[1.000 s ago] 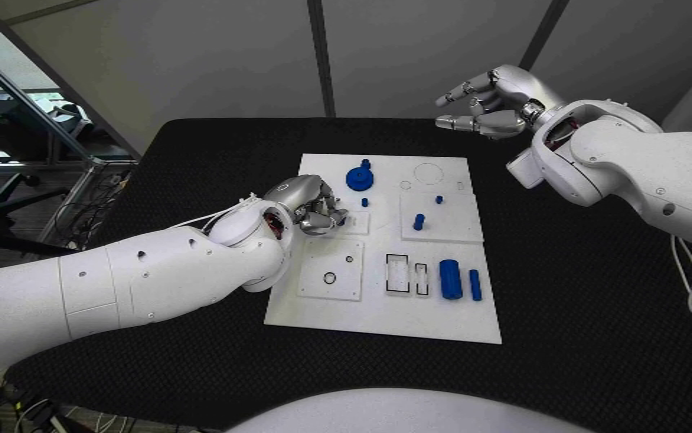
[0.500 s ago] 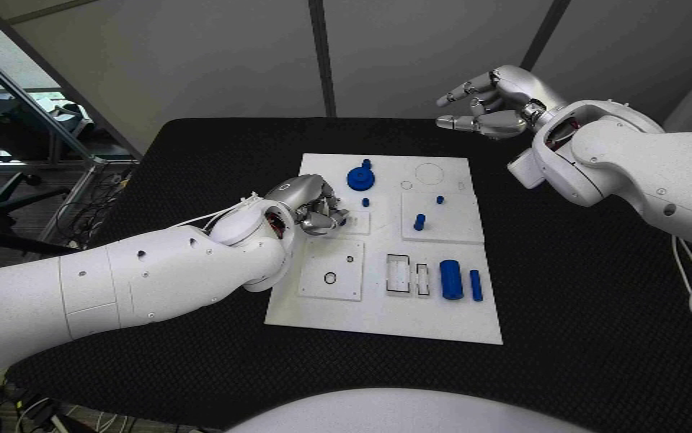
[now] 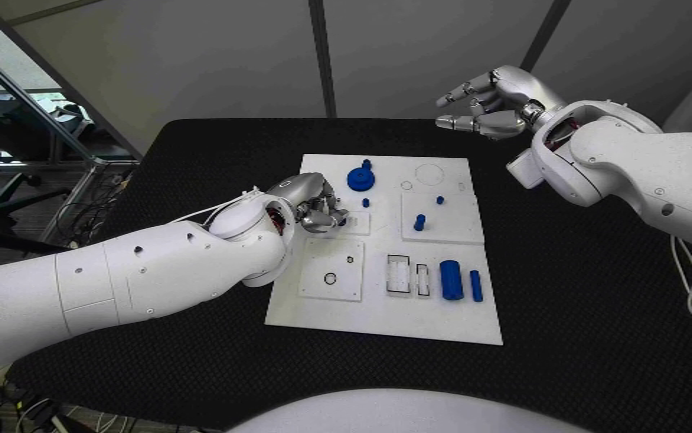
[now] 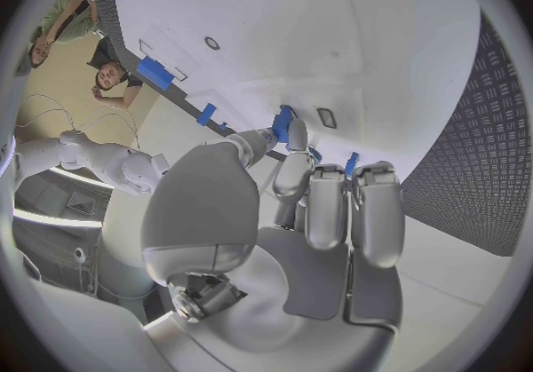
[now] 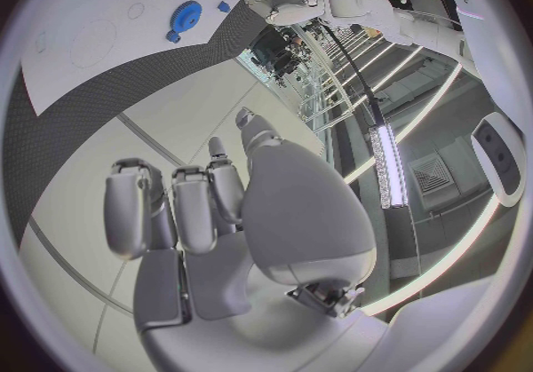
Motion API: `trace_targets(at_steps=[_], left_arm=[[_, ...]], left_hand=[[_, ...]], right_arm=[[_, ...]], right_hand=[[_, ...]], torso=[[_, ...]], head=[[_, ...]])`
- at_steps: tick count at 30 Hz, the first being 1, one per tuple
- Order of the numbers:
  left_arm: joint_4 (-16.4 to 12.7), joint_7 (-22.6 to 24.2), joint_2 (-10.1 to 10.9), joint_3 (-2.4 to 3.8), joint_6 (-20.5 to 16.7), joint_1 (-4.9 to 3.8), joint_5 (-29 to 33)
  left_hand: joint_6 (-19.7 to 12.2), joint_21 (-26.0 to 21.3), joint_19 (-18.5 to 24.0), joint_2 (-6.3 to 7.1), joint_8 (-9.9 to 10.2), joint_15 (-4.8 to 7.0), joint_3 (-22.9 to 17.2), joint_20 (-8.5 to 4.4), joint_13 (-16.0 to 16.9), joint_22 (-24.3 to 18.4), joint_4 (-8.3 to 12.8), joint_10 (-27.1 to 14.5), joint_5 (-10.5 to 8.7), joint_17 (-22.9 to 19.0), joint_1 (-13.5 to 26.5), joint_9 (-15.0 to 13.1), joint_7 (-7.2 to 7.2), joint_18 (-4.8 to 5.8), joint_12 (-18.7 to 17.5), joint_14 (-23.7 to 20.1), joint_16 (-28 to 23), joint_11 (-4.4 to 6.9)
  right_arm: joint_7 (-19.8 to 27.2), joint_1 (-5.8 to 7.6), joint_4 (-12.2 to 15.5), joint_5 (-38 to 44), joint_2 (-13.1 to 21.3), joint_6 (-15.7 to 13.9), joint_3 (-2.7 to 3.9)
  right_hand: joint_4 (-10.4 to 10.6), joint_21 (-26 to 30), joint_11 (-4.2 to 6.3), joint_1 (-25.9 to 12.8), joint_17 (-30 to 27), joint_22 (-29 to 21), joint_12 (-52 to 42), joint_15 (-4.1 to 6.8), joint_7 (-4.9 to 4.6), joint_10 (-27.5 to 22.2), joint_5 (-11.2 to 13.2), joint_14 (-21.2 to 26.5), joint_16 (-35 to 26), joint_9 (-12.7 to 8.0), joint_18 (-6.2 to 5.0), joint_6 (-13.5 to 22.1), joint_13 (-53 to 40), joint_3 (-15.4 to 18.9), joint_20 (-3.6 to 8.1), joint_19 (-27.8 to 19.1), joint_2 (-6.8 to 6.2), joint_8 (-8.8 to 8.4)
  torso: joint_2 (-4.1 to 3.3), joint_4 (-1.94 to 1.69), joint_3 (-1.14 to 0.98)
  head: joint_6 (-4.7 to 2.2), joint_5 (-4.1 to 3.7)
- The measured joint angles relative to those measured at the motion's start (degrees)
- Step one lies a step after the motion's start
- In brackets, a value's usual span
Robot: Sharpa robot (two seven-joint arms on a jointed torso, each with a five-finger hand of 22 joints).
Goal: Assemble the parts on the task board
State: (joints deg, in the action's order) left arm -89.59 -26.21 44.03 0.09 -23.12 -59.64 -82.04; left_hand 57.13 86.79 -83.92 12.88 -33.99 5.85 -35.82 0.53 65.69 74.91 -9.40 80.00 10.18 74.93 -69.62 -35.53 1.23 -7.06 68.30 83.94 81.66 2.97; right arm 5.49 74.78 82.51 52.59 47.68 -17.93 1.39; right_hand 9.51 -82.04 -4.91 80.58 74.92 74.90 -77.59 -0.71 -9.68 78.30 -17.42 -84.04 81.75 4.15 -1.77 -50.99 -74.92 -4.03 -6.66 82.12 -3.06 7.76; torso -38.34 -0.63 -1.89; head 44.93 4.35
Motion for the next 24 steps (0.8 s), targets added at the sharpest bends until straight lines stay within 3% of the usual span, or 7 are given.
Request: trace_targets(at_steps=[24], left_arm=[[0.5, -1.2, -0.6, 0.35, 2.4, -0.36, 0.0]], left_hand=[[0.1, 0.0, 0.0, 0.01, 0.0, -0.03, -0.2, 0.0, -0.3, 0.0, -0.2, 0.2, -0.08, 0.0, 0.0, 0.0, 0.11, 0.0, 0.0, 0.0, 0.0, 0.05]], right_arm=[[0.0, 0.0, 0.0, 0.0, 0.0, 0.0, -0.01]], right_hand=[[0.0, 0.0, 0.0, 0.0, 0.0, 0.0, 0.0, 0.0, 0.0, 0.0, -0.2, 0.0, 0.0, 0.0, 0.01, 0.0, 0.0, 0.0, 0.0, 0.0, 0.0, 0.0]], torso=[[-0.05, 0.01, -0.01]], head=[[0.01, -0.2]])
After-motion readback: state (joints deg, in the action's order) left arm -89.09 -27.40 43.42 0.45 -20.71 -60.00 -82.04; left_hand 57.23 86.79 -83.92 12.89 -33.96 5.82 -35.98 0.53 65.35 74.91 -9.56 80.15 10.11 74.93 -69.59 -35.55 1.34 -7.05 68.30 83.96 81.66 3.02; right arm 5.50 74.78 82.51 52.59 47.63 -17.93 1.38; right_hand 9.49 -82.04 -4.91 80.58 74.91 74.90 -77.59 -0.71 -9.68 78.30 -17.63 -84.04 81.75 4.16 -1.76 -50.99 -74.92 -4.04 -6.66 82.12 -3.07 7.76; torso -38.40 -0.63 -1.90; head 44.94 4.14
